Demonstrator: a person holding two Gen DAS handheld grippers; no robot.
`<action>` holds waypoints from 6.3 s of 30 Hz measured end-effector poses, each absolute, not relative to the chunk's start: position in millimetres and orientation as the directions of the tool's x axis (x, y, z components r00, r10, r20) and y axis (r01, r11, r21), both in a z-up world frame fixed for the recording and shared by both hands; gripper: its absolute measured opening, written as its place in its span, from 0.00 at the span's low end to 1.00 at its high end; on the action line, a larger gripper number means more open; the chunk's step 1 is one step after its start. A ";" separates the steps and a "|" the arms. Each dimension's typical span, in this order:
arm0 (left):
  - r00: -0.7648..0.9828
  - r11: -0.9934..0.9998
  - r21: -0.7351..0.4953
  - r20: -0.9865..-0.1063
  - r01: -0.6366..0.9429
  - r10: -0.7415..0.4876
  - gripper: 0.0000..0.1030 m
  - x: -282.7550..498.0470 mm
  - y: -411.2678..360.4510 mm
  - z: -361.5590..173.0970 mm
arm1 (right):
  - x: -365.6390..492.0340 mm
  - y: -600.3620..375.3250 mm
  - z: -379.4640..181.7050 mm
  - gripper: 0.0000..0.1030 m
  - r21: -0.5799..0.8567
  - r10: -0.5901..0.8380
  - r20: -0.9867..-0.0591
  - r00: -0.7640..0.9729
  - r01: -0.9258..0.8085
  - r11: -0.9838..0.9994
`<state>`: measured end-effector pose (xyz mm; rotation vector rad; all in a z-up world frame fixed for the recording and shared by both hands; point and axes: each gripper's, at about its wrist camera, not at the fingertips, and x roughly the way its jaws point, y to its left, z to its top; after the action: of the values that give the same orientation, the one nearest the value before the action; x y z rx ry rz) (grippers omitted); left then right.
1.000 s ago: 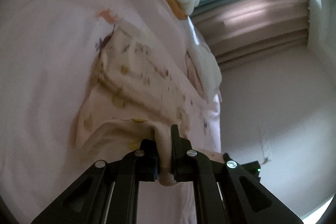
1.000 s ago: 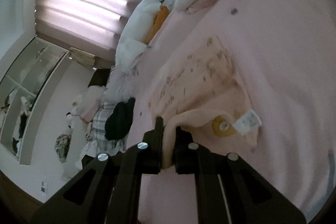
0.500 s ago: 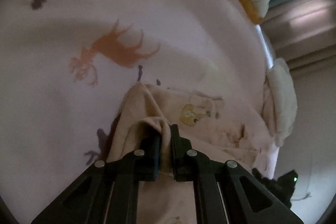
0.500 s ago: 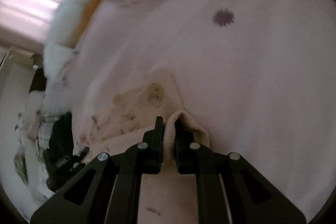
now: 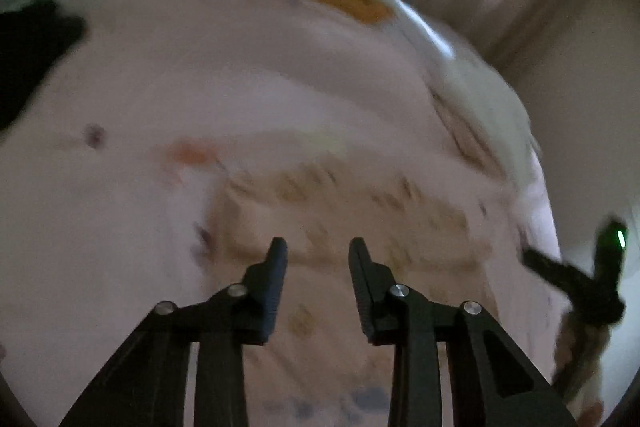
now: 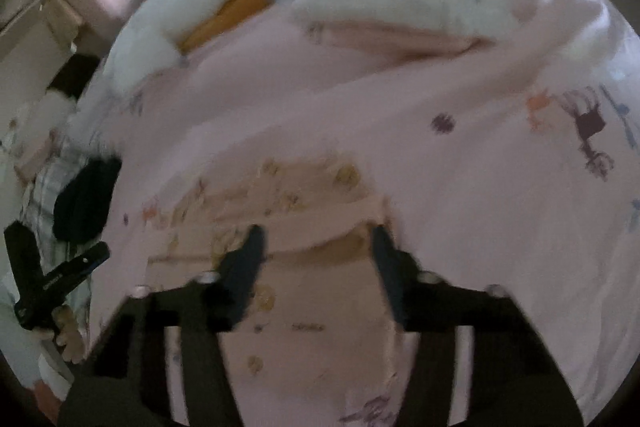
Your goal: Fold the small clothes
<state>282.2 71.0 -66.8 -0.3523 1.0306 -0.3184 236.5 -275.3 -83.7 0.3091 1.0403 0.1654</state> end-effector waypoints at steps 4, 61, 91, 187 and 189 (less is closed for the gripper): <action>0.391 0.916 -0.346 -0.829 0.203 -0.400 0.20 279.5 21.2 -110.8 | 245.8 -245.0 -127.2 0.15 0.251 0.246 -0.890 0.383 -0.038 0.967; 0.559 0.360 -0.889 -0.459 -0.284 -0.691 0.16 286.5 67.0 -224.9 | 195.6 -274.9 -186.4 0.72 0.813 0.539 -0.512 0.668 0.174 0.556; 0.504 0.574 -0.798 -0.579 -0.185 -0.641 0.15 48.0 126.5 -200.0 | -22.0 -288.2 -190.1 0.08 0.685 0.505 -0.649 0.568 0.148 0.713; 0.502 0.661 -0.741 -0.531 0.116 -0.683 0.13 8.8 183.6 -196.6 | -64.6 -269.5 -211.2 0.07 0.723 0.210 -0.479 0.852 0.248 0.645; 0.499 0.658 -0.745 -0.530 0.113 -0.686 0.13 9.5 181.0 -196.0 | -64.4 -268.7 -210.8 0.07 0.724 0.210 -0.477 0.854 0.246 0.644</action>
<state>9.5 181.0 -196.0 -0.7075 0.9308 -0.5348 -64.4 -268.7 -210.8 0.8837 0.5662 -0.0222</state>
